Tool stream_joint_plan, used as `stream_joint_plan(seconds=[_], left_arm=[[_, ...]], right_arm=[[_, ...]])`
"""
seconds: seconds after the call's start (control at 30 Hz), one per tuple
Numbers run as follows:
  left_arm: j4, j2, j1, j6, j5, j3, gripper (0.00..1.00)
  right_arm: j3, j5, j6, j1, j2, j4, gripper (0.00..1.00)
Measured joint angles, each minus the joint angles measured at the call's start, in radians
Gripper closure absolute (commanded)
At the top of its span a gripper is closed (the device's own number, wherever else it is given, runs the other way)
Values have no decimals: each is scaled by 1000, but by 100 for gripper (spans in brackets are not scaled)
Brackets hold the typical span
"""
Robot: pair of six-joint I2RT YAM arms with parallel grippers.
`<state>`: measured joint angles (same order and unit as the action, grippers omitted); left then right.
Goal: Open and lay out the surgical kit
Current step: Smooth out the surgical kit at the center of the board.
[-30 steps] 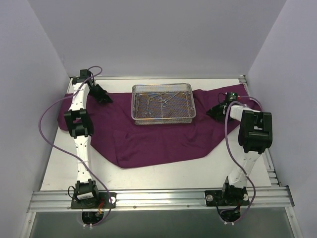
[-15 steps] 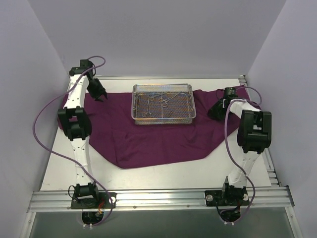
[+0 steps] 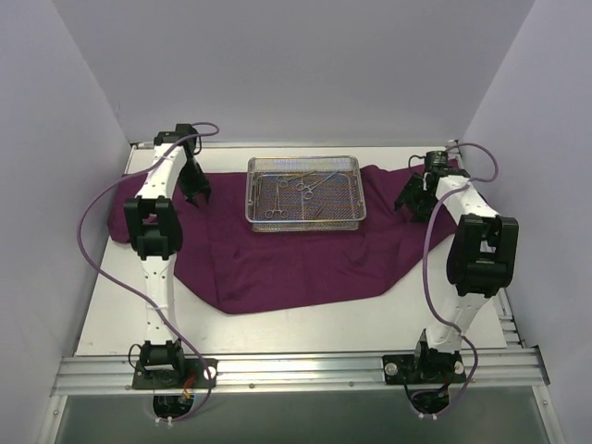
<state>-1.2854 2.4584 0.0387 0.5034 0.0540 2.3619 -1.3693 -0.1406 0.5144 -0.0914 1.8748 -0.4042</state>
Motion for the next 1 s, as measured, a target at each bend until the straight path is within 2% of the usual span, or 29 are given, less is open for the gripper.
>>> stream_joint_plan(seconds=[0.43, 0.73, 0.83, 1.0], left_arm=[[-37, 111, 6, 10, 50, 124, 63], [-45, 144, 8, 10, 56, 130, 63], [-47, 145, 8, 9, 62, 132, 67], [-48, 145, 8, 10, 69, 132, 91]], right_arm=[[37, -10, -42, -69, -63, -5, 48], [38, -33, -42, -71, -63, -2, 48], [38, -40, -41, -71, -63, 0, 48], [38, -51, -40, -71, -60, 4, 48]])
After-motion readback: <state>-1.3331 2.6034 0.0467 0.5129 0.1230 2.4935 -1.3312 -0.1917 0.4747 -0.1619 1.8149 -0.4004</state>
